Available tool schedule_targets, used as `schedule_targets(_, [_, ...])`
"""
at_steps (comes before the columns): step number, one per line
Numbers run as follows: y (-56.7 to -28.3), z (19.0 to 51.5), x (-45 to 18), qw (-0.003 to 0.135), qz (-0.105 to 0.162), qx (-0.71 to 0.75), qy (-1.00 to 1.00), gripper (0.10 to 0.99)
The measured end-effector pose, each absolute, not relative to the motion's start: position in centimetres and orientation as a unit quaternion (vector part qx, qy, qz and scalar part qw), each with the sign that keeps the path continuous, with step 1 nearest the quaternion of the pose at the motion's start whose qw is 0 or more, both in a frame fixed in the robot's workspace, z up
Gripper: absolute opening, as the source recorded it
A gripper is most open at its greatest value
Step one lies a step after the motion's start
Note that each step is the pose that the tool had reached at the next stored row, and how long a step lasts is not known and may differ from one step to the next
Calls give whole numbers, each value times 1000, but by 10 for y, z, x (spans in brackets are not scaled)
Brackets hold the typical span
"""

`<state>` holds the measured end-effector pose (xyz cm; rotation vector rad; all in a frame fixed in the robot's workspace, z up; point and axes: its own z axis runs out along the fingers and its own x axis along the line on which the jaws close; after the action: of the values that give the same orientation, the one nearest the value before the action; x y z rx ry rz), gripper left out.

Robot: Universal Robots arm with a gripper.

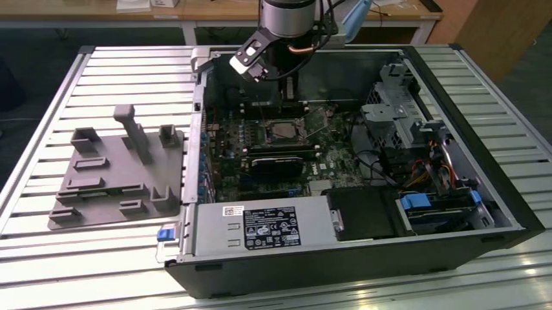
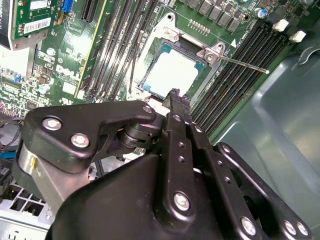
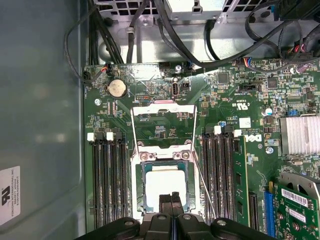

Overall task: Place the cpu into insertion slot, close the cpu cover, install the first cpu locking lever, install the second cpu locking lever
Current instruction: 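Close the cpu cover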

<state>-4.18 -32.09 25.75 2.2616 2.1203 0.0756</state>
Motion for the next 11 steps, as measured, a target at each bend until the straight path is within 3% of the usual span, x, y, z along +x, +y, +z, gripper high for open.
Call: schedule_targets(11, [-321, 257, -21, 20, 24, 729, 684, 102])
